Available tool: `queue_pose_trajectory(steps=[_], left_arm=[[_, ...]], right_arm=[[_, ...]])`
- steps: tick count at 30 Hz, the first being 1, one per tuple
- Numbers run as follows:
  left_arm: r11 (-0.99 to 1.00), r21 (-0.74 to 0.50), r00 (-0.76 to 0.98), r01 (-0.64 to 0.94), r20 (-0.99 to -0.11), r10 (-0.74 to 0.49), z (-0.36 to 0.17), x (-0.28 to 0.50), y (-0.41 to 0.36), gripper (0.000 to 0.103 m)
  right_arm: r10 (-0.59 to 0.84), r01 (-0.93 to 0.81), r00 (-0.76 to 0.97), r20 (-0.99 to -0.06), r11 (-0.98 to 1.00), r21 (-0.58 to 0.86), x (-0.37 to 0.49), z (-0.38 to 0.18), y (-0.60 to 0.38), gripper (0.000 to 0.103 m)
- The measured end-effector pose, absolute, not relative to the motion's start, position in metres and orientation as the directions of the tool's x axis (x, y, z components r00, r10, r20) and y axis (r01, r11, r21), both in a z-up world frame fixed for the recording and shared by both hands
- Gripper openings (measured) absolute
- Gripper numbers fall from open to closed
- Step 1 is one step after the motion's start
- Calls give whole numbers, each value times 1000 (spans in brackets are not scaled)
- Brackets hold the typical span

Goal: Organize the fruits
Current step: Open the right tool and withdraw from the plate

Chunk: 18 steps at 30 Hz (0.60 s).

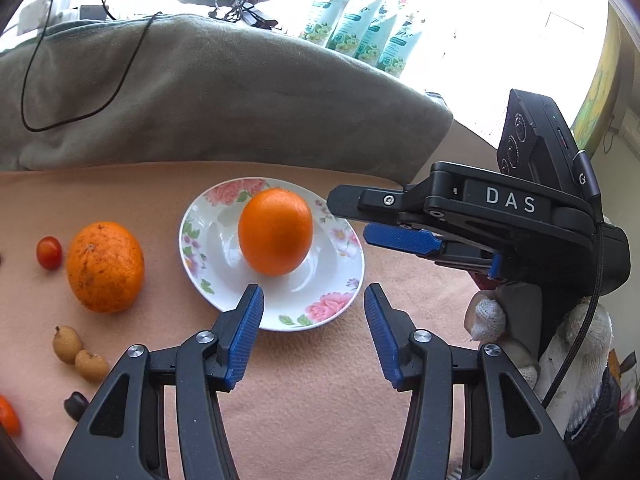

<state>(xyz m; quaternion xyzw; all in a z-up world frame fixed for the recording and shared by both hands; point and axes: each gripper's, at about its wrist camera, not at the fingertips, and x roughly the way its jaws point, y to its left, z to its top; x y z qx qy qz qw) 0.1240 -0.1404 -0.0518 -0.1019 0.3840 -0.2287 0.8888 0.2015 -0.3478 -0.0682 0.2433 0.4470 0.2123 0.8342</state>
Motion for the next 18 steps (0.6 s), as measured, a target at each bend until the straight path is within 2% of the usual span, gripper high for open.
queue_pose_trajectory(steps=[6, 8, 9, 18], left_arm=[[886, -354, 612, 300, -641, -463, -54, 118, -125, 51], [888, -355, 614, 293, -642, -459, -55, 115, -117, 53], [890, -353, 614, 291, -644, -456, -55, 114, -114, 53], [919, -322, 660, 226, -644, -388, -56, 101, -70, 60]], right_arm=[[555, -139, 542, -631, 799, 585, 190, -60, -347, 71], [551, -139, 553, -625, 801, 582, 186, -59, -345, 81], [550, -141, 558, -621, 801, 582, 183, -58, -344, 82], [566, -187, 560, -606, 798, 573, 169, -51, -325, 83]])
